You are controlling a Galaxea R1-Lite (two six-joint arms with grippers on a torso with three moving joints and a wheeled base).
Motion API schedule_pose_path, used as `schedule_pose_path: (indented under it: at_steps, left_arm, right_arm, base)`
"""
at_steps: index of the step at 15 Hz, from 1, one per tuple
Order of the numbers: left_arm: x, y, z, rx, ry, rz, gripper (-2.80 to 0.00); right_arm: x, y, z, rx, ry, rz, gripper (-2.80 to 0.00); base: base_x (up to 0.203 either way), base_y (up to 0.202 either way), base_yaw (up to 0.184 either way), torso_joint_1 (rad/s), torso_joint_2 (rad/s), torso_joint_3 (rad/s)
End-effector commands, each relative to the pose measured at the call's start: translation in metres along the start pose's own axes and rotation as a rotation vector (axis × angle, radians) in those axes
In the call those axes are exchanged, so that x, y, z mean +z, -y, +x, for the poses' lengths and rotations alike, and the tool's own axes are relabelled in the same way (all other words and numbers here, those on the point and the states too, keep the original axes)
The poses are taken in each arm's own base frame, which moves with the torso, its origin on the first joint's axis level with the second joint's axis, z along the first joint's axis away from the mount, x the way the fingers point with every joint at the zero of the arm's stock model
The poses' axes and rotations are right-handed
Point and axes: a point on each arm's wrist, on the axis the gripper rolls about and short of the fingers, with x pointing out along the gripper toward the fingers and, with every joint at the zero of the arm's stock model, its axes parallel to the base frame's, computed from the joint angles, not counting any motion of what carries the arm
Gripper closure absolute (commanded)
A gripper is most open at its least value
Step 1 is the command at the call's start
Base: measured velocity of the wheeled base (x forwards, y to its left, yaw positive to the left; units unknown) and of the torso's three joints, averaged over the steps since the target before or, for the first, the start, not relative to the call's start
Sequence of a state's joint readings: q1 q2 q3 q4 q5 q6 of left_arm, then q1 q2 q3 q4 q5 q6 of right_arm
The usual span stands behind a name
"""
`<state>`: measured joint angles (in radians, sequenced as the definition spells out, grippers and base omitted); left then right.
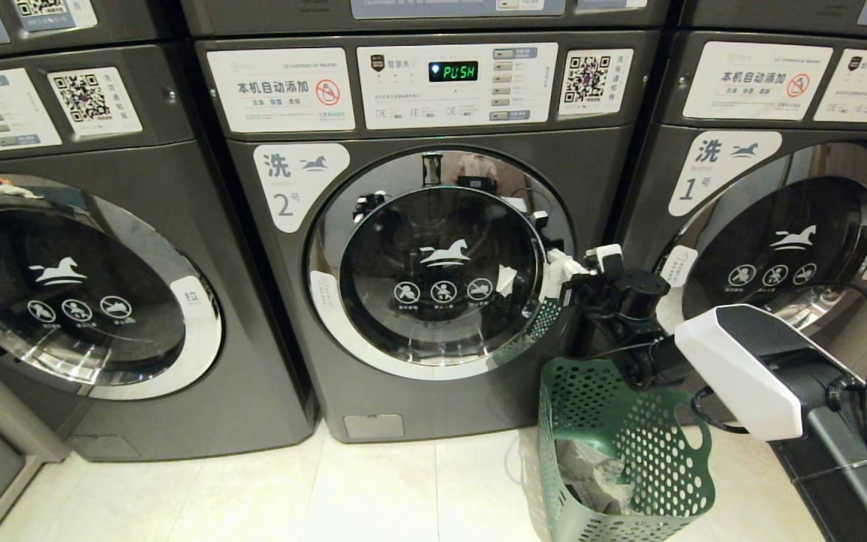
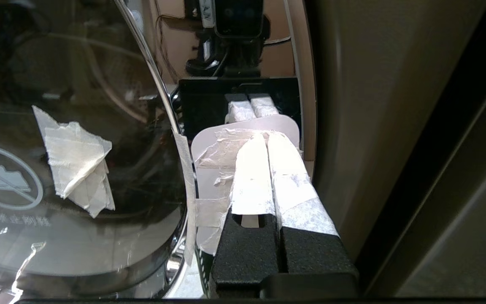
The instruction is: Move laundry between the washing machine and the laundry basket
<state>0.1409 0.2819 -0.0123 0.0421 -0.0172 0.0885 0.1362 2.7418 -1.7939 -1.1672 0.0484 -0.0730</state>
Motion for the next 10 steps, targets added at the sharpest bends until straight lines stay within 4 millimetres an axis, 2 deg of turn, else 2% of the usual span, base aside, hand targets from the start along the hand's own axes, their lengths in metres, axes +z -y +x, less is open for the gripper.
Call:
schedule_pose_path:
  at_steps: [1, 5, 10]
  left_arm:
    - [-0.0001, 0.0000, 0.0001, -0.001, -0.003, 0.000, 0.00]
    - [-0.0001, 0.0000, 0.0001, 0.000, -0.003, 0.000, 0.00]
    - [-0.0001, 0.0000, 0.0001, 0.000, -0.003, 0.000, 0.00]
  right_arm:
    - [-0.0278, -0.0019, 0.0047, -0.001, -0.024, 0.011, 0.00]
    - [-0.0360, -0.0022, 0.0099, -0.003, -0.038, 0.027, 0.00]
    - [-0.0339, -0.0019, 0.0104, -0.011, -0.033, 0.048, 0.00]
  base:
    - [0.000, 0.000, 0.000, 0.000, 0.00, 0.000]
    - [0.000, 0.000, 0.000, 0.000, 0.00, 0.000]
    - [0.000, 0.000, 0.000, 0.000, 0.00, 0.000]
